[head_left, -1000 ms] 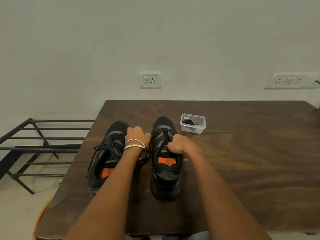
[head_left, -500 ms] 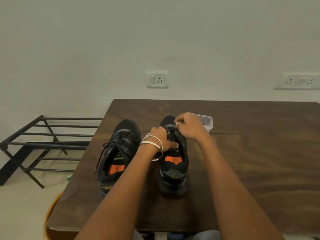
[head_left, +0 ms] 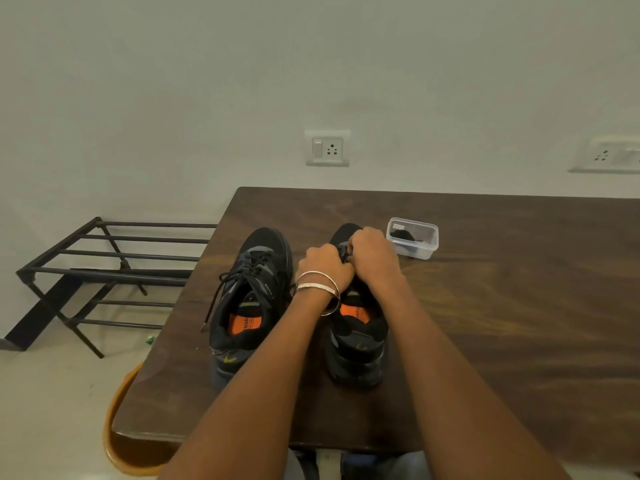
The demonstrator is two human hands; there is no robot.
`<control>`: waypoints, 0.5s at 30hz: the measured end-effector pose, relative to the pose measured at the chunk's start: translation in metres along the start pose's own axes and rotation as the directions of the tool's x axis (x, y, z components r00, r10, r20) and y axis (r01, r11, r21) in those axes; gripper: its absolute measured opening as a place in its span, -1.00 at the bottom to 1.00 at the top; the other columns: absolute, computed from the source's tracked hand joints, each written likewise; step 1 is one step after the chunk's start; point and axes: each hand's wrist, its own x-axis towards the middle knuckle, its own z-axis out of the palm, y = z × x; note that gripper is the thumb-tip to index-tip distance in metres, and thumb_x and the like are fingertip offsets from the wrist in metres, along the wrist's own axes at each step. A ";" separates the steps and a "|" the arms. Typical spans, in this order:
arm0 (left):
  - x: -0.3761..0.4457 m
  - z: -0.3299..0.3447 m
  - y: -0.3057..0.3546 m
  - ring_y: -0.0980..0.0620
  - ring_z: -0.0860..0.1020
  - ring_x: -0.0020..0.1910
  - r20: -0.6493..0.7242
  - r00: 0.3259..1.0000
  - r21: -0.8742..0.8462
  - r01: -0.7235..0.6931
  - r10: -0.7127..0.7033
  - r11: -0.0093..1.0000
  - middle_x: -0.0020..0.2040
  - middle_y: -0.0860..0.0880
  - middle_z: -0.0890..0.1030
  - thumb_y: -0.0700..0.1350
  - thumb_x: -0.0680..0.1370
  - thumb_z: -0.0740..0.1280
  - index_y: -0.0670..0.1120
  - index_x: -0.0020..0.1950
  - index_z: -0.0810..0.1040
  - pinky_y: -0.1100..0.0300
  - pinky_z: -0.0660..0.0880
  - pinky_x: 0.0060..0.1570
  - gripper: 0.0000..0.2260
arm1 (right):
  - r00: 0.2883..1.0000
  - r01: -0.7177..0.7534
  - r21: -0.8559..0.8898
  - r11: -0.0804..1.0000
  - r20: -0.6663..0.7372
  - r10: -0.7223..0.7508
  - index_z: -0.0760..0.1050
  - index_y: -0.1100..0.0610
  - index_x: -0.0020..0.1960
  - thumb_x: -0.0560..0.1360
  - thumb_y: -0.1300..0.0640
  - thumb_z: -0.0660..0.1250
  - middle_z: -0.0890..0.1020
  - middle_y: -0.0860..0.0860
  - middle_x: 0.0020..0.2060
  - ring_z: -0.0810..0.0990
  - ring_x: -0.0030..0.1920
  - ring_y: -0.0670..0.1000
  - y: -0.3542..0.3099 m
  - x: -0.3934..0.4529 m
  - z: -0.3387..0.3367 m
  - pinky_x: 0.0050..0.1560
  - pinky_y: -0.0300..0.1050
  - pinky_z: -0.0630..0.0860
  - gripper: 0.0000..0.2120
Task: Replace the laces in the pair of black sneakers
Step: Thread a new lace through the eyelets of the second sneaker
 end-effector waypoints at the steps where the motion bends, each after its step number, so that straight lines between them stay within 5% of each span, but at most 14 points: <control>1: -0.001 0.000 0.001 -0.19 0.52 -0.02 -0.002 1.000 -0.002 0.014 -0.014 1.000 0.11 -0.22 0.52 -0.04 0.55 0.26 -0.21 0.13 0.49 0.05 0.41 -0.12 -0.72 | 1.000 -0.004 -0.011 1.000 -0.008 0.004 0.56 0.24 0.08 0.58 0.27 0.22 0.56 0.18 0.06 0.57 0.06 0.17 -0.001 -0.001 0.000 0.03 0.01 0.53 -0.84; 4: -0.005 0.003 0.002 -0.24 0.53 0.10 -0.002 0.998 -0.004 0.055 -0.055 0.998 0.16 -0.23 0.52 -0.04 0.56 0.25 -0.21 0.18 0.49 0.01 0.46 -0.05 -0.71 | 0.999 -0.015 -0.019 1.000 -0.044 0.014 0.53 0.26 0.08 0.56 0.24 0.25 0.59 0.19 0.04 0.59 0.05 0.20 -0.003 -0.002 -0.002 -0.03 0.00 0.51 -0.85; 7: -0.007 0.003 0.003 -0.25 0.51 0.16 0.010 0.997 0.003 0.076 -0.076 0.997 0.20 -0.23 0.50 -0.06 0.58 0.23 -0.21 0.23 0.48 0.00 0.46 0.02 -0.70 | 0.985 -0.149 0.181 0.972 -0.056 0.161 0.50 0.31 0.09 0.56 0.21 0.26 0.58 0.22 -0.03 0.58 0.02 0.22 0.004 -0.003 -0.004 -0.08 0.01 0.46 -0.81; 10: -0.008 0.004 0.005 -0.22 0.52 0.14 0.013 0.996 0.006 0.084 -0.084 0.996 0.20 -0.22 0.50 -0.07 0.59 0.22 -0.21 0.23 0.48 0.04 0.45 -0.02 -0.71 | 0.896 -0.392 0.536 0.748 0.039 0.442 0.50 0.28 -0.03 0.55 0.22 0.24 0.63 0.17 -0.09 0.65 -0.10 0.15 0.017 -0.002 -0.004 -0.10 0.01 0.61 -0.87; 13: -0.008 0.006 0.006 -0.23 0.53 0.14 0.005 0.995 -0.013 0.098 -0.098 0.995 0.20 -0.22 0.50 -0.04 0.58 0.23 -0.21 0.22 0.50 0.02 0.48 0.00 -0.69 | 0.817 -0.486 0.720 0.496 0.173 0.550 0.48 0.26 -0.03 0.54 0.28 0.26 0.65 0.18 -0.12 0.69 -0.18 0.11 0.023 -0.004 -0.007 -0.11 0.06 0.68 -0.95; 15: -0.007 0.007 0.005 -0.23 0.52 0.13 0.008 0.993 -0.037 0.118 -0.118 0.992 0.21 -0.22 0.48 -0.02 0.57 0.23 -0.20 0.22 0.50 0.01 0.48 0.01 -0.67 | 0.869 -0.433 0.660 0.614 0.126 0.478 0.53 0.28 0.05 0.52 0.27 0.31 0.64 0.15 -0.03 0.65 -0.06 0.10 0.021 -0.001 -0.007 0.01 0.08 0.63 -0.87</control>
